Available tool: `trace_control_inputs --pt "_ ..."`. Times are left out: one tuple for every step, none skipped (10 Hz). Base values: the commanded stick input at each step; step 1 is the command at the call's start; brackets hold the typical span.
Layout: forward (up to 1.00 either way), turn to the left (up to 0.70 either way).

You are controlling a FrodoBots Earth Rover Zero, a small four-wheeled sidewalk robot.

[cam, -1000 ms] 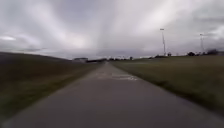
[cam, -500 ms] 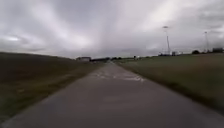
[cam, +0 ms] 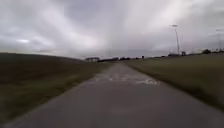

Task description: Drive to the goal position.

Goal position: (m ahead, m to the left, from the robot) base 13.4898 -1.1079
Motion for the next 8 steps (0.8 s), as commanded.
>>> trace_control_inputs --pt "0.7 0.0" --pt "0.7 0.0" --pt "0.7 0.0" --pt "0.7 -0.35" --pt "0.7 -0.35" --pt "0.7 -0.35" --pt "0.7 -0.35" --pt "0.7 -0.33"
